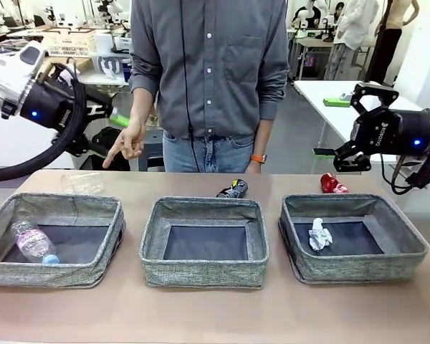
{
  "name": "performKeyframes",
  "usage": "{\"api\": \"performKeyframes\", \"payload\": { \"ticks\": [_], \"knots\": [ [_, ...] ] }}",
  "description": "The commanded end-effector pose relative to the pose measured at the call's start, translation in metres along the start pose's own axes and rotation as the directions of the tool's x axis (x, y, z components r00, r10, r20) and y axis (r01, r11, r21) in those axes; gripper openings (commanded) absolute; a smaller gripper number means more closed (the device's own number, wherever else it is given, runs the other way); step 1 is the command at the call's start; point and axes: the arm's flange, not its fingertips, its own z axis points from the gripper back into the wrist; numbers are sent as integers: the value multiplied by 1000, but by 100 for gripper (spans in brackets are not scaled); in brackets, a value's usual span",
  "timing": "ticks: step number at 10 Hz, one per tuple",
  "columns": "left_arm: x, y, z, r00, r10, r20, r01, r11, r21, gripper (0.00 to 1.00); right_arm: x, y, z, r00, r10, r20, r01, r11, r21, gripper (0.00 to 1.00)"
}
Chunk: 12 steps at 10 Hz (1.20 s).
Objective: Sort the waste into the appropriate baskets.
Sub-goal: Pick up the waste item pointed out by the person.
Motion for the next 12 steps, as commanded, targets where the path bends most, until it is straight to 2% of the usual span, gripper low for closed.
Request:
{"api": "performKeyframes", "payload": {
  "ticks": [1,2,3,4,5,6,8,9,10,11,12],
  "knots": [
    [18,24,8,973,50,227,-171,817,551,100,-2,0,-1,1000,2,-8,-2,1000,-4,100],
    [22,33,17,973,28,228,-161,789,592,100,-2,0,-1,1000,2,-8,-2,1000,-4,100],
    [24,35,24,977,19,213,-139,812,568,100,-2,0,-1,1000,2,-8,-2,1000,-4,100],
    [25,26,33,980,56,191,-134,895,425,100,-2,0,-1,1000,2,-8,-2,1000,-4,100],
    [21,6,45,975,190,119,-199,978,69,100,-2,0,-1,1000,2,-8,-2,1000,-4,100],
    [31,45,28,972,-47,229,-69,877,475,100,-2,0,-1,1000,2,-8,-2,1000,-4,100],
    [31,45,28,972,-47,229,-69,877,475,100,-2,0,-1,1000,2,-8,-2,1000,-4,100],
    [29,31,32,979,15,202,-95,915,392,100,-2,0,-1,1000,2,-8,-2,1000,-4,100],
    [44,29,26,954,-235,-188,297,838,457,100,-2,0,-1,1000,2,-8,-2,1000,-4,100],
    [70,31,27,848,-335,-411,499,767,403,100,-2,0,-1,1000,2,-8,-2,1000,-4,100],
    [103,30,20,770,-324,-550,581,713,392,100,-2,0,-1,1000,2,-8,-2,1000,-4,100]
  ]
}}
